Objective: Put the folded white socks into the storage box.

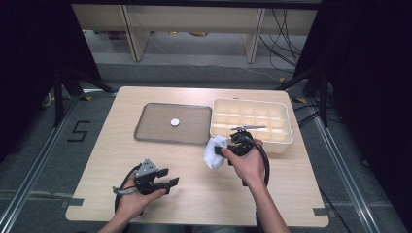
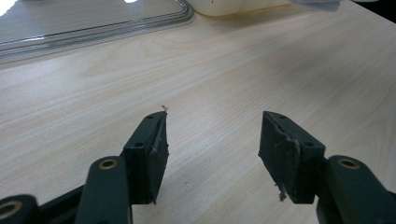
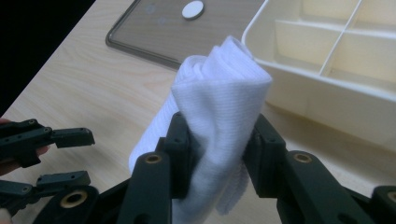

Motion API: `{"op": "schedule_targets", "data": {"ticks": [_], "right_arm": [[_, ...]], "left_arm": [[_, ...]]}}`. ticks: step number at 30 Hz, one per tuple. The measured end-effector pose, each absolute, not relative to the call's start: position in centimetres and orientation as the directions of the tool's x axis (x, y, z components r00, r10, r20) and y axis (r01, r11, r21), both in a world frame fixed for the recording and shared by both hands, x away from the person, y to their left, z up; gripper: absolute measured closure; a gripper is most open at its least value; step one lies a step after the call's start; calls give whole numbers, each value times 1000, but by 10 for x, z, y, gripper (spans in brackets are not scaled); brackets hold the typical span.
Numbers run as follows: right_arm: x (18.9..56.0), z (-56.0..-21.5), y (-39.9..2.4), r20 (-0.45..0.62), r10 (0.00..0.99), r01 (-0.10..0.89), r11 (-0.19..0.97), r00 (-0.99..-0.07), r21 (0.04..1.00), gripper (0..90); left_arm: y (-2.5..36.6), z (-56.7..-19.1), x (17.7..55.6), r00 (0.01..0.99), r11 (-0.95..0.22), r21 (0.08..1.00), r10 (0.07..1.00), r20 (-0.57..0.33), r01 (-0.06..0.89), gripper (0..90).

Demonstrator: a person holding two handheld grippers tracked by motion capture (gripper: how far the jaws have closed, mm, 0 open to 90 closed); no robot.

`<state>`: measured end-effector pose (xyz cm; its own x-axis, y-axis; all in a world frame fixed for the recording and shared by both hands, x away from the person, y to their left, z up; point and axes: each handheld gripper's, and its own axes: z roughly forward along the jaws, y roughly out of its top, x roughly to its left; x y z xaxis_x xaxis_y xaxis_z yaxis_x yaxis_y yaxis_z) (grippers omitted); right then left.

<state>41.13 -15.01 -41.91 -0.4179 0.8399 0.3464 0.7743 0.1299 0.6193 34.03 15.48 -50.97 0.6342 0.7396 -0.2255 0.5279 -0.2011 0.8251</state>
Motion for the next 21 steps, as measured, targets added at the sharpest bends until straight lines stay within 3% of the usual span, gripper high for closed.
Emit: {"op": "schedule_targets", "data": {"ticks": [21], "right_arm": [[428, -406, -157, 336, 851, 742, 91, -405, 664, 658]], "left_arm": [[155, -510, 340, 634, -201, 823, 738, -229, 532, 413]]}}
